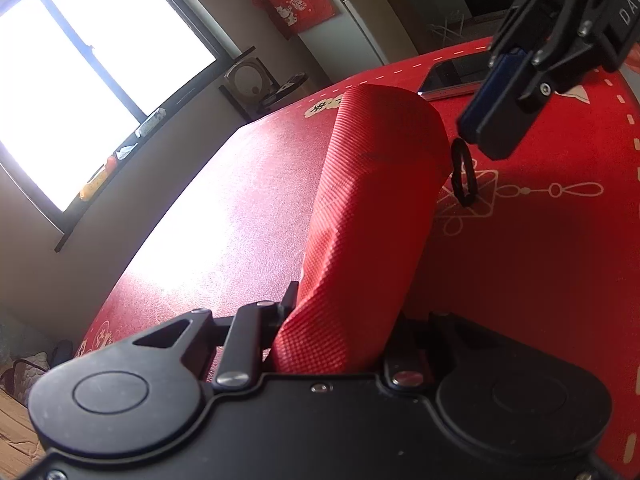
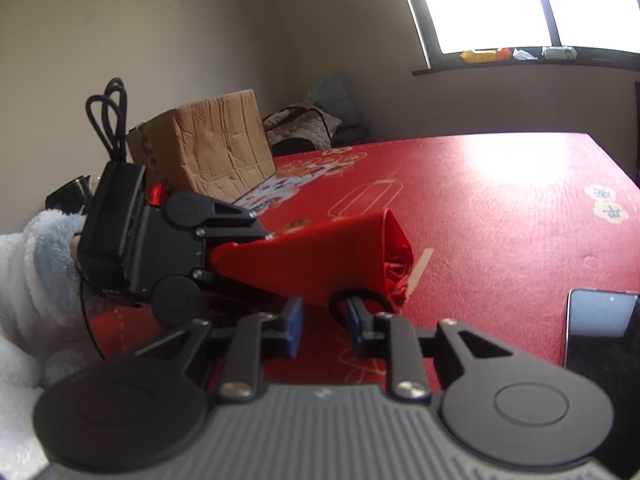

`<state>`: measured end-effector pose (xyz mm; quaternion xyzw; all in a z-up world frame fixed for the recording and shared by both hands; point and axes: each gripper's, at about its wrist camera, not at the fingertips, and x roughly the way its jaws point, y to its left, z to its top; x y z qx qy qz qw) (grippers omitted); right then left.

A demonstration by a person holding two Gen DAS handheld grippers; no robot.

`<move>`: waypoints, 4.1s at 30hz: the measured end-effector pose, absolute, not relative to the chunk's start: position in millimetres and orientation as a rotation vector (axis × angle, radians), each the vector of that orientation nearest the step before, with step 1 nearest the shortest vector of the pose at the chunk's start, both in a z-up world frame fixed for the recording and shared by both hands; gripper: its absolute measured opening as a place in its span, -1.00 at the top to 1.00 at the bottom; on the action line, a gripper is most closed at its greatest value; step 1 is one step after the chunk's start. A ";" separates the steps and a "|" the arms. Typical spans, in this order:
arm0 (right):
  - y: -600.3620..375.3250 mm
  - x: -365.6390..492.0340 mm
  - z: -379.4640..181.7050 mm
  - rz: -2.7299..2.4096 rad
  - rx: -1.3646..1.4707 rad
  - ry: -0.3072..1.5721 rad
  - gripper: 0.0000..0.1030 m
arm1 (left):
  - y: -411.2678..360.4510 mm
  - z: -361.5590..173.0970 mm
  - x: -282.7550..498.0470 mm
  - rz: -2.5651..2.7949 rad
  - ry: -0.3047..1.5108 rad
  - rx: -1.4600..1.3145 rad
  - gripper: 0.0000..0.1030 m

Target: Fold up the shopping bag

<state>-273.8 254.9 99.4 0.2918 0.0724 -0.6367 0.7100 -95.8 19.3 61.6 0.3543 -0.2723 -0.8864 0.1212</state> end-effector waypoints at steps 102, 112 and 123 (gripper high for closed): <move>188.3 -286.6 158.5 -0.996 0.430 0.661 0.23 | -26.5 54.1 -60.9 -2.735 -0.844 0.880 0.62; 159.8 -276.9 169.0 -0.883 0.453 0.850 0.23 | -25.8 50.2 -60.8 -2.749 -0.893 0.861 0.60; 150.9 -251.9 179.2 -0.828 0.374 1.077 0.23 | -23.1 43.3 -49.6 -2.783 -0.915 0.840 0.60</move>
